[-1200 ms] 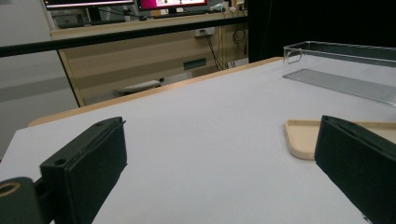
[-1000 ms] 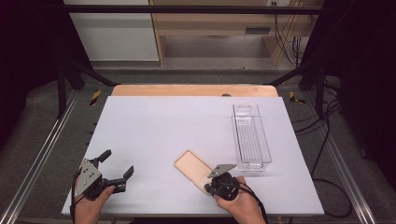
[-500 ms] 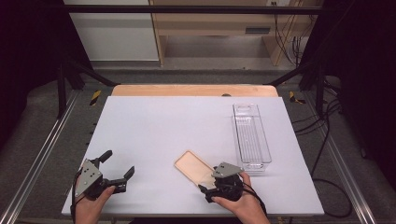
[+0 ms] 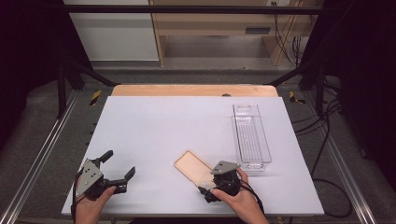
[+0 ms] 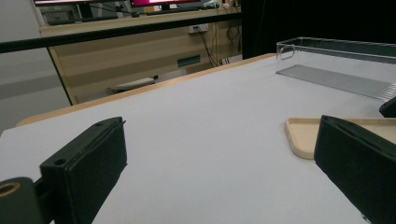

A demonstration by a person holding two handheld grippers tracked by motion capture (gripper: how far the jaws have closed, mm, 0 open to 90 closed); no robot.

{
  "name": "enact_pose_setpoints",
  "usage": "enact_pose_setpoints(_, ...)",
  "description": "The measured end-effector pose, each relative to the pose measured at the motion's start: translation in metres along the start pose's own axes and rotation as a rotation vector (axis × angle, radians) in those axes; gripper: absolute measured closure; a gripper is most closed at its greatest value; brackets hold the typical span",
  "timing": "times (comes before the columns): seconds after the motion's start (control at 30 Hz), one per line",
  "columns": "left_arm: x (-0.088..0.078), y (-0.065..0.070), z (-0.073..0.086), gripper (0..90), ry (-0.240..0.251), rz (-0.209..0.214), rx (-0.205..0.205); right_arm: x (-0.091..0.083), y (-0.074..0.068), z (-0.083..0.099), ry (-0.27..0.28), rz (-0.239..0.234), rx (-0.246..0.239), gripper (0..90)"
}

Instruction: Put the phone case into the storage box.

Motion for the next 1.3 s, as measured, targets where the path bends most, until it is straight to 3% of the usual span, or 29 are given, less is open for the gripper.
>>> enact_pose_setpoints(0.77, 0.0018, 0.0035, 0.0005, 2.1, -0.009, 0.016, 0.012, 0.0038, -0.0001, 0.0033, -0.009, 0.032, -0.042, 10.6)
enact_pose_setpoints(1.3, 0.0014, 0.0029, 0.0005, 2.1, -0.010, 0.014, 0.016, 0.0001, 0.0001, -0.0022, -0.025, 0.020, 0.010, 13.2)
Point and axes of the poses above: each handheld gripper's, and its own axes: x roughly forward along the jaws, z roughly out of its underside, y roughly to its right, the point moved 6 cm from there along x, roughly forward along the jaws, and after that the axes turned 1 degree about -z, right-handed, at the moved point
